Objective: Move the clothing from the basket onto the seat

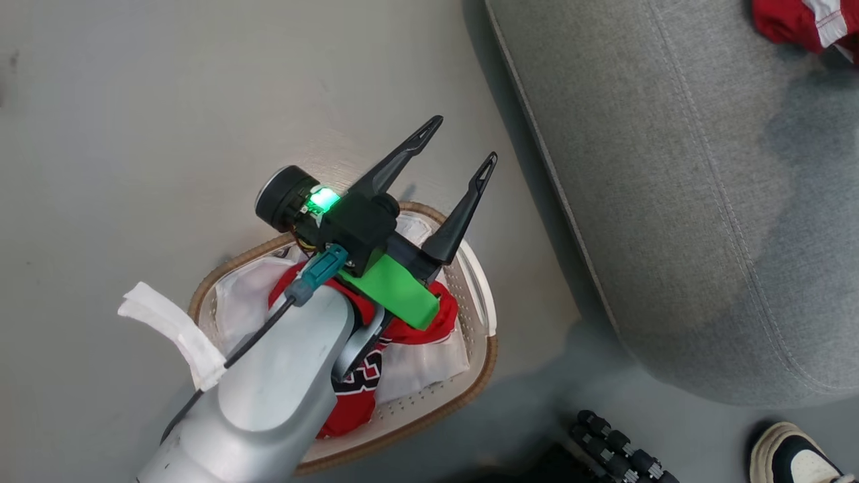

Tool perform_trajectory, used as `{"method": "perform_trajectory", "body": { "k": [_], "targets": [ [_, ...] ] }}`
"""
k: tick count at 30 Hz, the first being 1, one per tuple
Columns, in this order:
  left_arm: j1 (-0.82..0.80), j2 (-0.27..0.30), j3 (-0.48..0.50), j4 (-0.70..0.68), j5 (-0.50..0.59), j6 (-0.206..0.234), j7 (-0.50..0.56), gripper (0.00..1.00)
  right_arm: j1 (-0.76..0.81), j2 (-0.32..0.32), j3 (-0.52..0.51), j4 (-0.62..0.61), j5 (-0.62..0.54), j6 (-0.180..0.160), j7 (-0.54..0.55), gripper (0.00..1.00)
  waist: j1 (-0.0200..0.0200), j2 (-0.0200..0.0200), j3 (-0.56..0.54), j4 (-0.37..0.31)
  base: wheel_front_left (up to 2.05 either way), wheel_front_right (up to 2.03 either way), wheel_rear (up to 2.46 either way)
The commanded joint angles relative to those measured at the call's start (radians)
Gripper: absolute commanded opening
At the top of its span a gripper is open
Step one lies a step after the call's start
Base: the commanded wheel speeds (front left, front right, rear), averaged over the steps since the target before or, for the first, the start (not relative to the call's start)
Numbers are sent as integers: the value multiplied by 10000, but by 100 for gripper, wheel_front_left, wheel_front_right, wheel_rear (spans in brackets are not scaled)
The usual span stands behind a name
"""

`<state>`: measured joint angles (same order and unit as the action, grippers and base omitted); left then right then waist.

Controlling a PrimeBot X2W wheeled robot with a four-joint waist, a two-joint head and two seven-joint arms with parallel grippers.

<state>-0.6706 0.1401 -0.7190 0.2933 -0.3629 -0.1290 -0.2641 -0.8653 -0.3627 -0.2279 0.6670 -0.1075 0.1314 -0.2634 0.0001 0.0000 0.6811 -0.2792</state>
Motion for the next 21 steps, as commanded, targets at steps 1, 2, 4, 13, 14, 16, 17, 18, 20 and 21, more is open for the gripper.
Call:
{"method": "perform_trajectory", "body": {
  "k": [1,2,4,13,14,16,17,18,20,21],
  "targets": [
    [-173,-8,58,-6,1,-32,-4,100,285,111,-125,-11,-2,-14,-16,0,-1,0,-2,103,0,0,0],
    [-147,-24,86,6,0,-32,-6,100,382,160,-188,-40,23,-14,-16,0,-1,0,-39,101,0,0,0],
    [-86,-38,134,36,21,-32,-4,100,585,301,-355,-70,45,-14,-16,9,-1,0,-134,99,0,0,0],
    [409,-154,436,167,6,-34,-4,100,1872,795,-1088,-476,68,-12,-16,100,-1,0,-997,163,0,0,0],
    [475,-166,501,177,-2,-32,-4,100,2029,812,-1135,-529,90,-14,-16,100,-1,0,-1090,172,0,0,0],
    [634,-196,633,211,1,-32,-4,100,2347,853,-1245,-651,124,-12,-16,100,-1,0,-1322,196,0,0,0],
    [736,-222,696,226,-3,-32,-4,100,2526,892,-1268,-728,141,-12,-16,100,-1,0,-1462,216,0,0,0],
    [809,-238,765,236,0,-32,-4,100,2668,930,-1287,-791,174,-12,-16,100,-1,0,-1556,231,0,0,0],
    [991,-271,936,251,22,-32,-6,100,2961,999,-1308,-948,266,-12,-16,100,-1,0,-1783,272,0,0,0],
    [1094,-290,1018,264,31,-32,-4,100,3120,1029,-1282,-1038,298,-12,-16,100,-1,0,-1918,299,0,0,0]
  ]
}}
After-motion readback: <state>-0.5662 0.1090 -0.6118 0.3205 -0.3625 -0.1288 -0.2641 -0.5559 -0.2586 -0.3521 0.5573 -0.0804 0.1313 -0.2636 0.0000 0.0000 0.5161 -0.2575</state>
